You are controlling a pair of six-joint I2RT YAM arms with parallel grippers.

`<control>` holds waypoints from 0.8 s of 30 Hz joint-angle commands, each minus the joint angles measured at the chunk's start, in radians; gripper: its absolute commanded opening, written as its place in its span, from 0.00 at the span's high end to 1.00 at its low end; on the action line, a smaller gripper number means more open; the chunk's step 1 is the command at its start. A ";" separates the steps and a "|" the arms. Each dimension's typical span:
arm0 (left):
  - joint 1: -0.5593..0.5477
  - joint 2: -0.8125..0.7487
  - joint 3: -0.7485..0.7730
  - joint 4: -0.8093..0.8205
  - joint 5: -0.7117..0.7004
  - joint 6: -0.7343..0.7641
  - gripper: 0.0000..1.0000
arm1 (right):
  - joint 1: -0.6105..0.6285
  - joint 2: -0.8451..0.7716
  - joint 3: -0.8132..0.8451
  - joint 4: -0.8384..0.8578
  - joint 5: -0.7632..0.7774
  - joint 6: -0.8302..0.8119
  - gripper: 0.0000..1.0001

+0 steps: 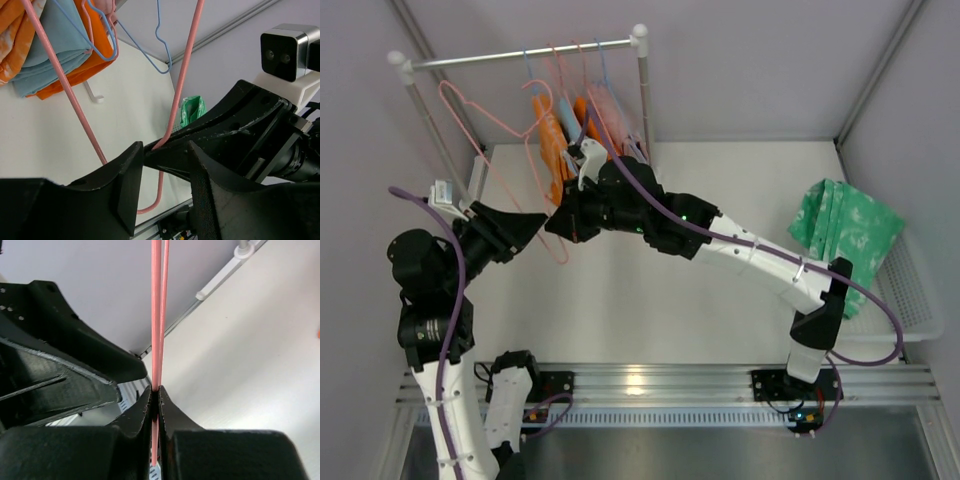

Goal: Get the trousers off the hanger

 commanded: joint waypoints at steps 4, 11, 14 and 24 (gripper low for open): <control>0.003 -0.011 -0.032 0.101 -0.021 -0.055 0.55 | 0.030 0.023 0.070 -0.030 0.129 -0.078 1.00; 0.001 0.035 -0.038 0.125 -0.072 -0.069 0.59 | 0.057 0.040 0.101 -0.037 0.167 -0.109 1.00; 0.003 0.057 -0.032 0.132 -0.081 -0.070 0.61 | 0.060 0.042 0.101 -0.044 0.196 -0.108 1.00; 0.001 0.091 -0.053 0.146 -0.090 -0.107 0.68 | 0.077 0.071 0.130 -0.044 0.225 -0.115 1.00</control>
